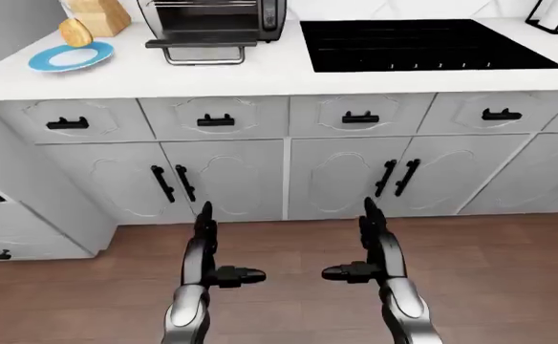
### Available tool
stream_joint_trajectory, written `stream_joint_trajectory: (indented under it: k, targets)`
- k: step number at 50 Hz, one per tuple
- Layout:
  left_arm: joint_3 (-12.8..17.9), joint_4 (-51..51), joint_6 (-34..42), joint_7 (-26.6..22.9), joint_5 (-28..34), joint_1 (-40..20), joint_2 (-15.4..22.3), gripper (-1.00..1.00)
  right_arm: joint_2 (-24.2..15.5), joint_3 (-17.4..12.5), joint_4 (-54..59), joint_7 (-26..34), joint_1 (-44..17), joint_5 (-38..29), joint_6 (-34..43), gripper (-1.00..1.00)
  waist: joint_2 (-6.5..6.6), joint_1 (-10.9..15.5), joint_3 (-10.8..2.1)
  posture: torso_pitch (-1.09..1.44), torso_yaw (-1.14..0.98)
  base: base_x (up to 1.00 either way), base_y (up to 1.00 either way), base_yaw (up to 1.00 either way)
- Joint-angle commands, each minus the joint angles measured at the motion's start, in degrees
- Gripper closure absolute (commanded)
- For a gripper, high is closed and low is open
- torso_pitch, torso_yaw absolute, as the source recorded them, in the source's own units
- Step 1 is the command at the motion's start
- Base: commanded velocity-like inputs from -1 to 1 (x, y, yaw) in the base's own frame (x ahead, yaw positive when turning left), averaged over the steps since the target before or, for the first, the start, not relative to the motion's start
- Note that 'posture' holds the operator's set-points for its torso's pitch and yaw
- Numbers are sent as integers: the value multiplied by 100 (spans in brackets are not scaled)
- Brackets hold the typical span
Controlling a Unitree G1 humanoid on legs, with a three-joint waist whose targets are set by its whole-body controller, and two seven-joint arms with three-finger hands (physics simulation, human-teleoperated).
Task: Place the bread on the rack of the toaster oven.
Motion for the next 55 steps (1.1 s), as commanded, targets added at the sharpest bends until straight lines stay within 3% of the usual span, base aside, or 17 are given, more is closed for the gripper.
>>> stream_joint_trajectory:
  k: [1, 3, 5, 7, 16, 19, 21, 27, 30, 31, 39, 43, 46, 48, 51, 53, 55]
  targets:
    - [-131, -1310, 248, -57, -4, -192, 8, -100, -36, 89, -1683, -90, -180, -92, 595, -100, -45, -12, -5, 0, 0, 0, 0, 0]
    - [-190, -1782, 634, -105, 36, -277, 5, -100, -29, 97, -2396, -82, -210, -109, 1127, -100, -17, 49, -394, 0, 0, 0, 0, 0]
    - [-165, -2111, 970, -106, 39, -413, 6, -100, -33, 35, -2821, -96, -308, -102, 1451, -100, -48, 52, -139, 0, 0, 0, 0, 0]
    - [-140, -2329, 1250, -113, 56, -576, 34, -100, -65, -19, -3204, -103, -490, -116, 1812, -100, -55, 60, -399, 0, 0, 0, 0, 0]
    - [-104, -3985, 2837, -96, 69, -1234, 104, -100, -346, -172, -4433, 100, -1387, -399, 3021, -100, -12, 46, -657, 0, 0, 2, 2, 0]
    - [-2, -4161, 3186, -52, 97, -1671, 163, -100, -403, -297, -4755, 168, -1631, -375, 3351, -100, -162, -2, -288, 0, 0, 32, 37, 0]
    - [84, -4122, 3249, -36, 93, -1855, 241, -100, -500, -382, -4820, 246, -1872, -346, 3548, -100, -193, -26, -336, 0, 0, 41, 40, 0]
    - [242, -4235, 3476, 140, -47, -2149, 304, -100, -643, -449, -4841, 230, -2262, -247, 3799, -100, 146, -199, -263, 0, 0, 42, 40, 0]
    - [352, -4334, 3600, 132, -127, -2170, 432, -100, -688, -539, -4966, 245, -2257, -171, 3899, -100, 735, -145, -345, 0, 0, 42, 41, 0]
    - [389, -4355, 3634, 157, -162, -2187, 445, -100, -697, -559, -5003, 239, -2281, -138, 3947, -100, 406, -153, -224, 0, 0, 43, 41, 0]
    - [493, -4607, 3804, 280, -243, -2173, 588, -100, -670, -468, -5119, 194, -2220, -118, 3965, -100, 91, 85, -252, 0, 0, 43, 41, 0]
    - [541, -4823, 3984, 244, -239, -2170, 645, -100, -667, -406, -5178, 214, -2245, -141, 3985, -100, -251, 142, -310, 0, 0, 52, 37, 0]
    - [563, -4844, 3992, 241, -223, -2162, 655, -100, -637, -391, -5249, 238, -2204, -154, 4003, -100, -189, 37, -79, 0, 0, 66, 34, 0]
    - [559, -4871, 4021, 253, -220, -2169, 647, -100, -651, -409, -5342, 249, -2215, -152, 4085, -100, -221, -35, -267, 0, 0, 66, 33, 0]
    - [561, -4881, 4033, 259, -202, -2191, 662, -100, -698, -460, -5501, 255, -2273, -133, 4285, -100, -227, -60, -225, 0, 0, 43, 26, 0]
    - [559, -4847, 4002, 278, -201, -2189, 653, -100, -671, -485, -5505, 219, -2302, -114, 4288, -100, -75, -56, -323, 0, 0, 0, 3, 0]
    - [553, -4873, 4026, 287, -202, -2198, 644, -100, -702, -451, -5558, 236, -2320, -134, 4293, -100, 496, 47, -307, 0, 0, 0, 6, 0]
